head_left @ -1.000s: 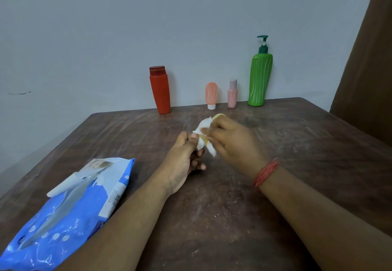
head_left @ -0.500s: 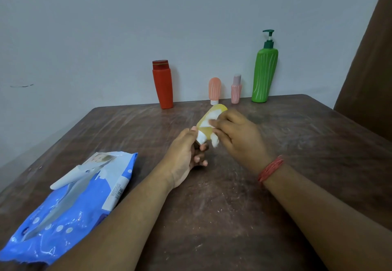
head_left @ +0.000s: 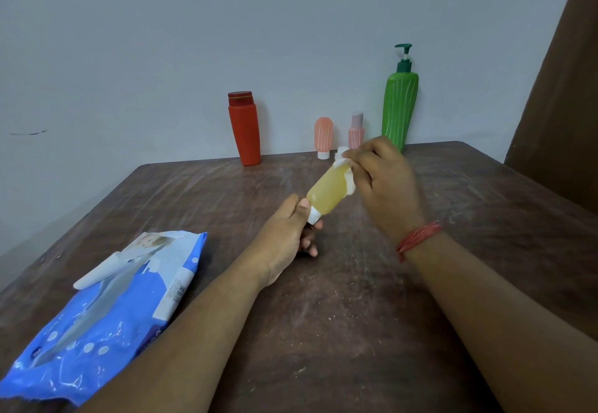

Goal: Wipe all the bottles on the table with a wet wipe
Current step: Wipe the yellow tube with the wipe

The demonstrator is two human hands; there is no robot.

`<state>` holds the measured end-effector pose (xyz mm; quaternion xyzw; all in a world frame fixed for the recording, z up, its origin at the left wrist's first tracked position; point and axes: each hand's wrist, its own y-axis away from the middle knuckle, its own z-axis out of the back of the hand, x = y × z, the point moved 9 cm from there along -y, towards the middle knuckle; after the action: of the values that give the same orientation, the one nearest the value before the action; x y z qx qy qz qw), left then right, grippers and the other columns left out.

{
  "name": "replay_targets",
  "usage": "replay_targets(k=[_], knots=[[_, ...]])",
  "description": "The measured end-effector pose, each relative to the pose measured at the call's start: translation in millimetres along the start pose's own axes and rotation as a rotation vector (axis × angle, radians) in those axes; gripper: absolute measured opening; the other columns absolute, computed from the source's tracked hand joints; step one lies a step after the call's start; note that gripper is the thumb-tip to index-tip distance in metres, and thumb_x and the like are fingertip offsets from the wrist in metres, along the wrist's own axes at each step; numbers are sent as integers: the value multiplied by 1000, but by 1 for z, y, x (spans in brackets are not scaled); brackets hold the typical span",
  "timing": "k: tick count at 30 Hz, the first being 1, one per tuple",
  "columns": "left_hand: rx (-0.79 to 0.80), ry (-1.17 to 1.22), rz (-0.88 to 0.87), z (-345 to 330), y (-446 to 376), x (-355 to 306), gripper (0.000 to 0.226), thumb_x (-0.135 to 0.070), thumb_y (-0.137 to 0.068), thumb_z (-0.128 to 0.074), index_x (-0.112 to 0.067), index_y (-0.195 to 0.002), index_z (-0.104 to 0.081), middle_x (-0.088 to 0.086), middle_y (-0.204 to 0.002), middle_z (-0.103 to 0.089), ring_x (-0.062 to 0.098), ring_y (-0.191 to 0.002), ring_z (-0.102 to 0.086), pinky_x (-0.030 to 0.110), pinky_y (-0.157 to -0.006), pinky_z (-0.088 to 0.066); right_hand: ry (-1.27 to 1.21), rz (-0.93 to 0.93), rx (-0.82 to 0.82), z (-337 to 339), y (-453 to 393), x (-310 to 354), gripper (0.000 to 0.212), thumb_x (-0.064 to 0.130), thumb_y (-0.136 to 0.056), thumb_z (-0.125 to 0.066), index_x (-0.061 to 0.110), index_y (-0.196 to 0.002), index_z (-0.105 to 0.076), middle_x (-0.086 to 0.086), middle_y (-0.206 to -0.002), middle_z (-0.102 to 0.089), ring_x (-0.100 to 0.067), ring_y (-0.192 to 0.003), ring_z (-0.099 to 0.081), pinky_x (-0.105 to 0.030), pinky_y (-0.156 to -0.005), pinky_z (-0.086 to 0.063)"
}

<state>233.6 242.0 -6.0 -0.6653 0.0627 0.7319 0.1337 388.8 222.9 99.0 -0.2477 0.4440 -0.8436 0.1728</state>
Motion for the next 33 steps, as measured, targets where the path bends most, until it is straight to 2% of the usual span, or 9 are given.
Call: replay_targets(k=[6,10,15,17,21,25,29,31,33], knots=[[-4,-130,-26,0,2,-4,24,-34,-110,-33,-21,-107,-53,2,-93,-59,6,-54,-46,35,-69,-52,-93,127,141,-6,3,17,20,5,-93,-60,10,-107,-73,0,-101,-58,-8,-93,-52,-12,-82,-38],[-53,-64,1,3,0,-3,20,-28,-110,-34,-15,-103,-48,7,-95,-55,6,-51,-41,32,-62,-51,-83,24,178,-10,2,-7,19,7,-95,-59,11,-106,-74,-2,-100,-60,-16,-90,-57,-35,-80,-50],[-77,182,55,4,2,0,23,-29,-110,-33,-14,-105,-51,6,-89,-55,9,-51,-36,31,-54,-46,-139,-44,-3,-1,5,-6,18,4,-90,-66,6,-107,-72,-7,-101,-61,-11,-88,-57,-23,-80,-47],[-61,273,49,4,3,-2,25,-29,-110,-33,-12,-106,-51,4,-83,-55,10,-51,-34,29,-52,-43,-116,18,51,-14,10,11,16,6,-90,-67,6,-105,-72,-6,-101,-60,-12,-89,-57,-21,-80,-45],[-113,338,44,13,2,-1,30,-31,-110,-33,-9,-105,-53,4,-76,-56,10,-50,-36,28,-50,-41,-110,295,313,-44,28,52,10,9,-87,-71,9,-96,-72,-5,-93,-61,-14,-82,-57,-19,-71,-42],[-51,332,33,3,1,-3,34,-35,-110,-31,-9,-114,-52,1,-72,-52,11,-49,-30,29,-52,-41,-95,170,109,-20,15,29,11,8,-87,-71,7,-98,-73,-5,-95,-62,-15,-84,-57,-29,-74,-49],[-46,356,26,4,2,-4,35,-33,-110,-29,-8,-105,-54,3,-71,-48,11,-48,-28,29,-51,-40,-48,341,224,-29,28,49,8,10,-89,-66,6,-94,-71,-6,-92,-60,-21,-81,-58,-36,-68,-50],[-31,373,33,3,2,-4,36,-33,-110,-28,-8,-115,-53,1,-69,-46,11,-47,-26,29,-52,-40,-66,234,130,-21,20,38,9,9,-91,-65,5,-97,-71,-6,-94,-61,-21,-83,-59,-39,-71,-51],[-33,397,41,4,2,-3,34,-33,-110,-28,-8,-113,-51,2,-69,-45,11,-47,-26,29,-52,-39,-61,244,131,-23,22,41,11,8,-90,-66,5,-99,-71,-6,-95,-61,-21,-83,-59,-39,-69,-52]])
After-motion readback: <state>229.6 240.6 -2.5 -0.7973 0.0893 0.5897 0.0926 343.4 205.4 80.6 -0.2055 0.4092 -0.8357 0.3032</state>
